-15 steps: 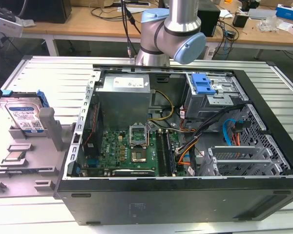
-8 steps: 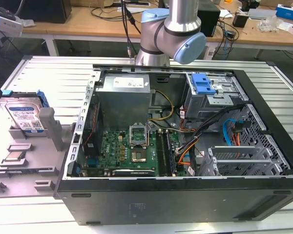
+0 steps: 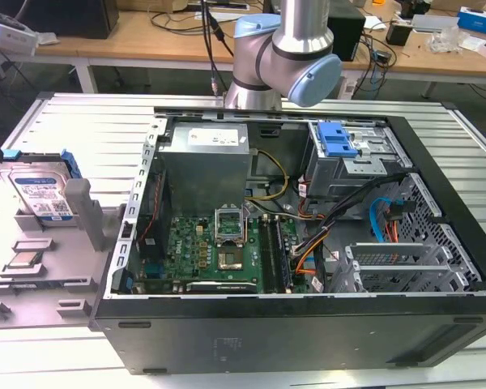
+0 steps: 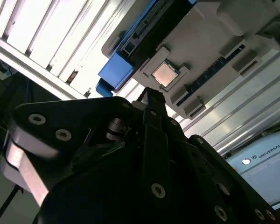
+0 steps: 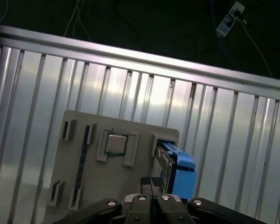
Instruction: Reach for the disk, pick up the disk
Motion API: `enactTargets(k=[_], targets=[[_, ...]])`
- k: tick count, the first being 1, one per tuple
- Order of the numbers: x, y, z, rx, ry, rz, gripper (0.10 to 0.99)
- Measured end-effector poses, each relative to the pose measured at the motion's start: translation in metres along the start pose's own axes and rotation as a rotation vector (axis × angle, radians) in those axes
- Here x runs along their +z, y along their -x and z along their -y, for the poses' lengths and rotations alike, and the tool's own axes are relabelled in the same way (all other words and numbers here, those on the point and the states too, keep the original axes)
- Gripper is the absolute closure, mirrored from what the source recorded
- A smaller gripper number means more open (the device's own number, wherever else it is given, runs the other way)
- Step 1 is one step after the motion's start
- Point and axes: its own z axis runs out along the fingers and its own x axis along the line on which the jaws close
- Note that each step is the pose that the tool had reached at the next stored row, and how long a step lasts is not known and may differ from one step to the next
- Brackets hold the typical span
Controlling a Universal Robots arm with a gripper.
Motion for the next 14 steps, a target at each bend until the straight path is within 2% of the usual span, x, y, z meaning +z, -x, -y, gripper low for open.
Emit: enactTargets(k=[14], targets=[[0.0000,0.0000,0.0000,-0.173,0.000,-0.0066,0.980]])
